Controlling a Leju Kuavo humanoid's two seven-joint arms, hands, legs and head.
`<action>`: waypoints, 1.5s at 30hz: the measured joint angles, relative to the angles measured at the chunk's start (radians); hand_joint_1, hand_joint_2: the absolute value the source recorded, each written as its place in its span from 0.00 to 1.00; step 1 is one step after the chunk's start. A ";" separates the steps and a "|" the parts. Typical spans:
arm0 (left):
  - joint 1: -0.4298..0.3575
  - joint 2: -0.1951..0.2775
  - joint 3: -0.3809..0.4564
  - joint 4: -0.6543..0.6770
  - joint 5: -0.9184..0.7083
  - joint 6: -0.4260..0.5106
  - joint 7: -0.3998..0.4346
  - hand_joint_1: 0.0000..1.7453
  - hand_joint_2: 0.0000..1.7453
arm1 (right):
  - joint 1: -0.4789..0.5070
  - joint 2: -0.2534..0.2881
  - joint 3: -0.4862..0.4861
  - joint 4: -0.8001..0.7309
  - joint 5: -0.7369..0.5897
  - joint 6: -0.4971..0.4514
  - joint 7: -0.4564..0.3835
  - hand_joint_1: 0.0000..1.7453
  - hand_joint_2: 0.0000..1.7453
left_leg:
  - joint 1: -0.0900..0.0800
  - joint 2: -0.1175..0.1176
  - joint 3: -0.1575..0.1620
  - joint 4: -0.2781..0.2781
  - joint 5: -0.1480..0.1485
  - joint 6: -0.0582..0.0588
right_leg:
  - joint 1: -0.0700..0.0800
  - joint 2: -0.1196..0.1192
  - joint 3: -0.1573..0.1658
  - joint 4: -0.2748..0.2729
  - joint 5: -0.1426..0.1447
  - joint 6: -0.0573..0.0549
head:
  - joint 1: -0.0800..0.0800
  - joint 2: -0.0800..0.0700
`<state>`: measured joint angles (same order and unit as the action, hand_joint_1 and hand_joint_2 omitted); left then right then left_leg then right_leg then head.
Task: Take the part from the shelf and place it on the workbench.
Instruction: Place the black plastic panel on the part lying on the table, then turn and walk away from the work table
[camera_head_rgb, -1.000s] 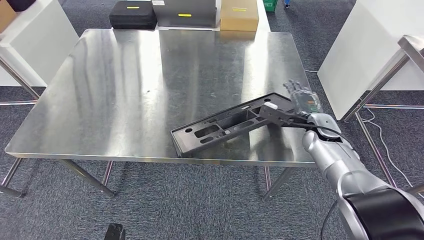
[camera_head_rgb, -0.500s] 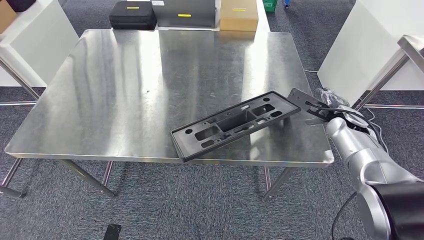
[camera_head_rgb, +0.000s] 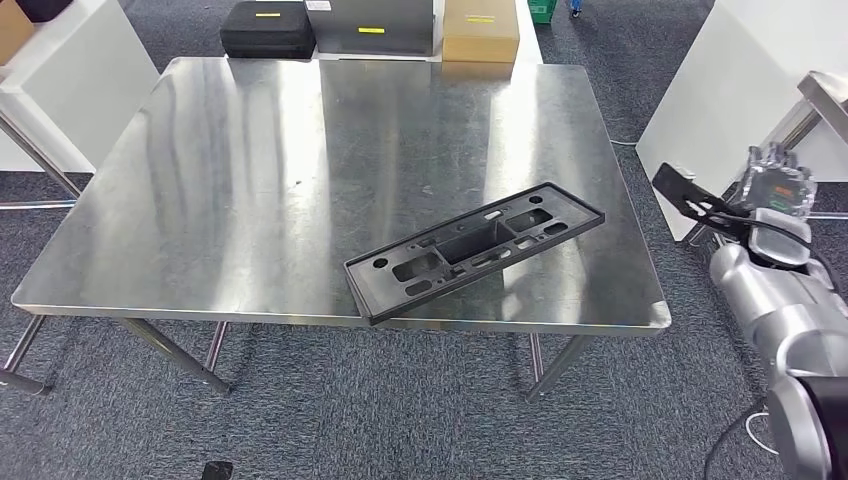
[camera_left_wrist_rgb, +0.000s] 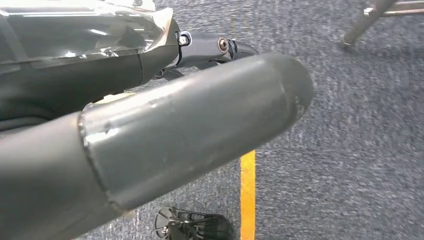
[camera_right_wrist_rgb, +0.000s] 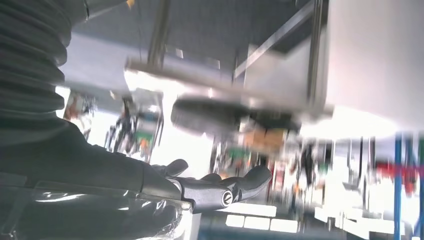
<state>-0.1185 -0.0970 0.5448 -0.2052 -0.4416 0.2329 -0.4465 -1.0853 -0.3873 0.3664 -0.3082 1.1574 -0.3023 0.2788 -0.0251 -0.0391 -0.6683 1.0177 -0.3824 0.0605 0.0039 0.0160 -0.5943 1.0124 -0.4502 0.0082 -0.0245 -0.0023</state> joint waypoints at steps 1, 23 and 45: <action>0.005 0.000 0.006 0.000 0.005 0.001 -0.003 0.00 0.00 | 0.009 -0.029 -0.001 -0.012 0.002 -0.030 -0.016 0.00 1.00 | 0.000 0.000 0.000 0.000 0.000 0.001 | 0.000 0.000 0.000 0.000 -0.001 0.001 | 0.000 0.000; 0.041 -0.035 0.129 0.000 0.045 0.031 -0.032 0.00 0.00 | 1.230 0.240 -0.647 -1.015 0.218 -0.362 -0.282 0.00 0.00 | 0.003 -0.015 0.021 0.000 -0.025 -0.001 | 0.005 -0.013 0.026 -0.004 -0.026 -0.005 | 0.000 0.000; 0.020 -0.003 0.111 0.000 -0.099 -0.002 0.100 0.00 0.00 | 1.016 0.526 -1.826 -0.109 0.315 -0.216 -0.351 0.00 0.00 | 0.001 -0.001 0.041 -0.001 -0.039 -0.005 | 0.005 -0.003 0.037 -0.005 -0.036 -0.012 | 0.000 0.000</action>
<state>-0.0980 -0.0996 0.6563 -0.2049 -0.5410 0.2306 -0.3463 -0.0692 0.1388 -1.4595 -0.4167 1.4727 -0.5185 -0.0721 -0.0242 -0.0404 -0.6274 1.0171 -0.4210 0.0554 0.0091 0.0130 -0.5578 1.0077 -0.4862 -0.0033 -0.0248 -0.0023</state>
